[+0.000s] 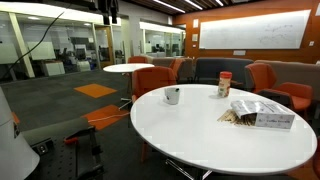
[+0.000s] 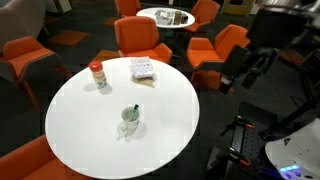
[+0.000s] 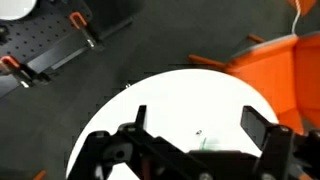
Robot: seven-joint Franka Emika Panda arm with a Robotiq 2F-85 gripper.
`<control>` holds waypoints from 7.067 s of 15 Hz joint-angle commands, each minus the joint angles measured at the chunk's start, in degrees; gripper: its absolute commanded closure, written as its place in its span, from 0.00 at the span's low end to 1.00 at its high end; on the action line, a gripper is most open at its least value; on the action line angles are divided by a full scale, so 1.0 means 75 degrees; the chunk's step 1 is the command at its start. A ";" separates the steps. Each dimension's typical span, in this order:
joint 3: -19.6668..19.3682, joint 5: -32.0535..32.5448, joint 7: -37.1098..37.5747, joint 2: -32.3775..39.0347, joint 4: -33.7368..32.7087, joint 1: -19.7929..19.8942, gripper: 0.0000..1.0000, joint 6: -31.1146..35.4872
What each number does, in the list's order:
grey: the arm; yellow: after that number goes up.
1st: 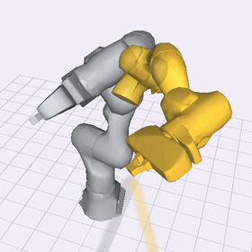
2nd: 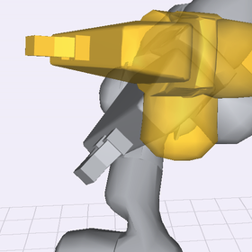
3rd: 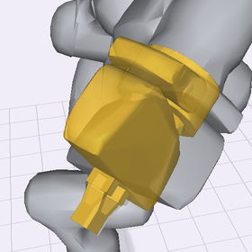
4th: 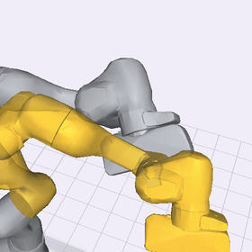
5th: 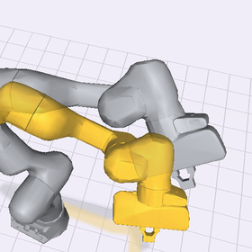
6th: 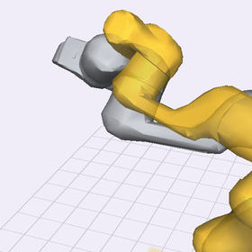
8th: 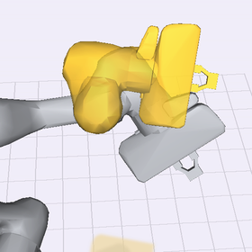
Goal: Remove the pen from the mug and put it on the table
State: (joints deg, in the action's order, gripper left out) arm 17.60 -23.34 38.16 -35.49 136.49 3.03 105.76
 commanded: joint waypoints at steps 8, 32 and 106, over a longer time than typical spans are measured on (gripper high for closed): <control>0.0791 0.3652 0.6278 0.4049 -0.1208 0.0090 0.00 0.3859; -0.2596 0.4775 0.9452 1.0100 -0.6578 -0.3180 0.52 0.2949; -0.2495 -0.0048 0.5126 0.7008 -0.0384 -0.2026 0.12 0.6797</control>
State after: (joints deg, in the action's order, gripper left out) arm 3.40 -32.64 74.44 22.89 129.65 -8.39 156.68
